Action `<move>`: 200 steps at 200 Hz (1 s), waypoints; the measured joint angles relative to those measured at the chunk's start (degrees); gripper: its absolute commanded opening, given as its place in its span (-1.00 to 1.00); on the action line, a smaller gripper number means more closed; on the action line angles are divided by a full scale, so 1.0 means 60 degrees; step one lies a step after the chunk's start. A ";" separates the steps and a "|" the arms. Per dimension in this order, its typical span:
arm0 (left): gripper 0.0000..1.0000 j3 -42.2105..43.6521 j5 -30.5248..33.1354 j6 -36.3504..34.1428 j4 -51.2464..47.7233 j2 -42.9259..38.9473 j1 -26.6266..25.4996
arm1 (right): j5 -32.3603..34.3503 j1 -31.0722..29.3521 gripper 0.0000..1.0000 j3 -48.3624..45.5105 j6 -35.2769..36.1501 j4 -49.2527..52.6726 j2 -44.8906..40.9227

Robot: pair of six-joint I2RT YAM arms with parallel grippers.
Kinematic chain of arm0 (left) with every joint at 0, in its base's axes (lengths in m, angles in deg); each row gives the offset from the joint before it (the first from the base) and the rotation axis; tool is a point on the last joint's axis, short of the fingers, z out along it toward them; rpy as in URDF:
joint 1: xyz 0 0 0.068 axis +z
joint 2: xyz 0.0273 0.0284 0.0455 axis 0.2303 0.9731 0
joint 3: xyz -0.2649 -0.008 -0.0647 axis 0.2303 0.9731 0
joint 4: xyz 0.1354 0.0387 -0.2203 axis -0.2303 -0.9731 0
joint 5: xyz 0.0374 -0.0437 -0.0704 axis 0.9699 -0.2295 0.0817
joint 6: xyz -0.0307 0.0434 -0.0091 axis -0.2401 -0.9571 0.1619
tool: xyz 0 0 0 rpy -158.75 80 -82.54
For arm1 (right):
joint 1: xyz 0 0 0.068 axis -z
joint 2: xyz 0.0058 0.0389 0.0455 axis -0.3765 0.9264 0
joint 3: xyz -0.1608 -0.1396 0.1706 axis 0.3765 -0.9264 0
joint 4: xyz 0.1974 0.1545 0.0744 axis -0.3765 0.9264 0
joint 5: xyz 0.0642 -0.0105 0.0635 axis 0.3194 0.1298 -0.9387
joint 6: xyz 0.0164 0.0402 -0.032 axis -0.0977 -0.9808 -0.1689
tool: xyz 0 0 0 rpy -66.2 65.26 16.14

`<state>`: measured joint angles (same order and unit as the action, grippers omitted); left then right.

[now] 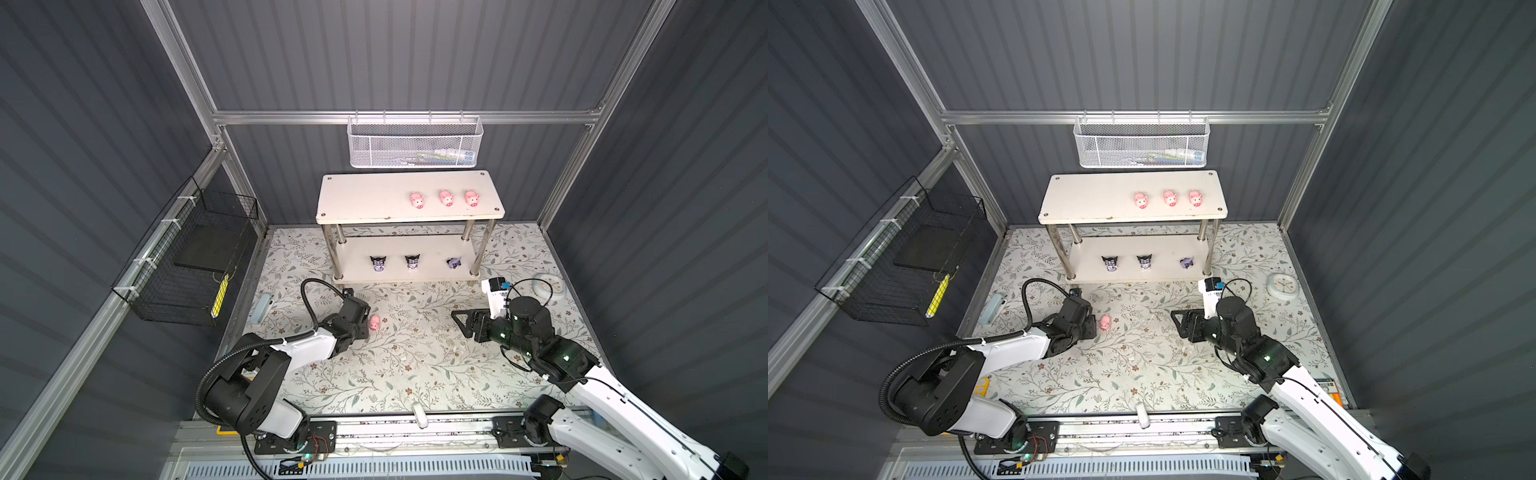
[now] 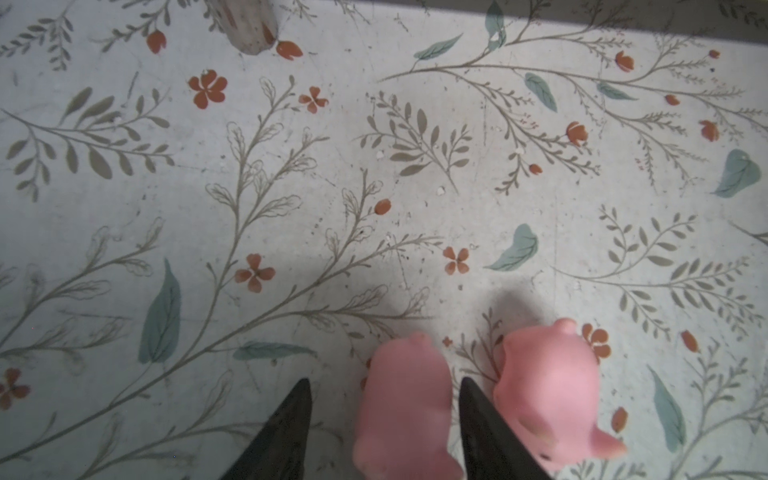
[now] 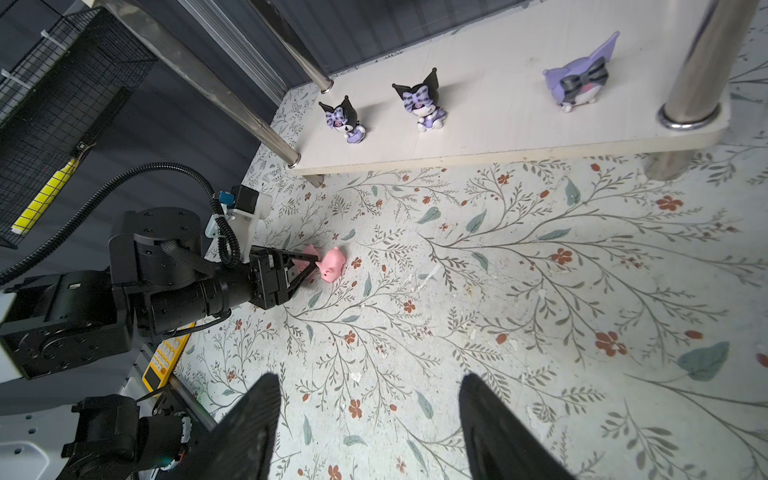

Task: Place and organize the plastic toys onto the shelf
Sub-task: 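Lower the open left gripper around the nearer pink pig while the right arm draws back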

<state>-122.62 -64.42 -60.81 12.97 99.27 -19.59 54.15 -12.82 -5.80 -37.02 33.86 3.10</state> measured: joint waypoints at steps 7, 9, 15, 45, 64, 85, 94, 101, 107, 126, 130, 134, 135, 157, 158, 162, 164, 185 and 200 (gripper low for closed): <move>0.01 0.0000 -0.0011 -0.0007 0.0040 0.0022 0.0000 | -0.0007 0.0000 0.40 0.0000 -0.0004 -0.0015 0.0044; 0.01 0.0000 -0.0015 -0.0007 0.0051 0.0029 0.0000 | -0.0015 0.0004 0.40 0.0000 -0.0004 -0.0015 0.0058; 0.00 0.0000 -0.0047 -0.0007 0.0069 0.0040 0.0000 | -0.0036 0.0000 0.40 0.0000 -0.0004 -0.0033 0.0095; -0.05 -0.0004 -0.0149 -0.0004 0.0098 0.0102 0.0000 | -0.0131 0.0000 0.40 0.0000 -0.0004 -0.0127 0.0240; -0.11 -0.0004 -0.0208 -0.0004 0.0127 0.0120 0.0000 | -0.0153 0.0004 0.40 0.0000 -0.0004 -0.0149 0.0284; -0.18 -0.0004 -0.0222 0.0000 0.0178 0.0120 0.0000 | -0.0168 0.0000 0.40 0.0000 -0.0004 -0.0164 0.0295; -0.22 -0.0004 -0.0222 0.0000 0.0208 0.0120 0.0000 | -0.0168 0.0004 0.40 0.0000 -0.0004 -0.0175 0.0295; -0.24 -0.0004 -0.0222 0.0000 0.0226 0.0120 0.0000 | -0.0168 0.0004 0.40 0.0000 -0.0004 -0.0186 0.0295; -0.25 -0.0004 -0.0222 0.0000 0.0240 0.0120 0.0000 | -0.0168 0.0000 0.40 -0.0004 -0.0004 -0.0193 0.0295; -0.29 -0.0004 -0.0222 0.0000 0.0270 0.0120 0.0000 | -0.0168 0.0004 0.40 -0.0004 -0.0007 -0.0197 0.0295; -0.29 -0.0004 -0.0222 0.0000 0.0270 0.0120 0.0000 | -0.0168 0.0004 0.40 -0.0004 -0.0007 -0.0200 0.0295; -0.30 -0.0004 -0.0222 0.0000 0.0270 0.0120 0.0000 | -0.0168 0.0004 0.40 -0.0004 -0.0011 -0.0197 0.0295; -0.30 -0.0004 -0.0222 0.0000 0.0270 0.0120 0.0000 | -0.0168 0.0004 0.40 -0.0004 -0.0011 -0.0197 0.0295; -0.35 -0.0007 -0.0222 0.0000 0.0270 0.0120 0.0000 | -0.0168 0.0000 0.40 -0.0011 -0.0018 -0.0208 0.0306; -0.36 -0.0007 -0.0222 0.0000 0.0270 0.0120 0.0000 | -0.0168 0.0000 0.40 -0.0011 -0.0018 -0.0208 0.0306; -0.36 -0.0007 -0.0219 0.0000 0.0270 0.0117 0.0000 | -0.0168 0.0000 0.40 -0.0015 -0.0022 -0.0211 0.0313; -0.36 -0.0011 -0.0219 0.0000 0.0266 0.0117 0.0000 | -0.0168 0.0000 0.40 -0.0018 -0.0025 -0.0211 0.0313; -0.36 -0.0073 -0.0215 0.0000 0.0178 0.0091 0.0000 | -0.0168 0.0004 0.40 -0.0047 -0.0036 -0.0215 0.0364; -0.36 -0.0149 -0.0193 0.0000 0.0007 -0.0069 0.0000 | -0.0171 0.0004 0.40 -0.0076 -0.0036 -0.0240 0.0412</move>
<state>-123.52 -65.58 -60.81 13.02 98.86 -19.59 53.12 -12.80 -6.25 -37.24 32.42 5.57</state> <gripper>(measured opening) 0.319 0.699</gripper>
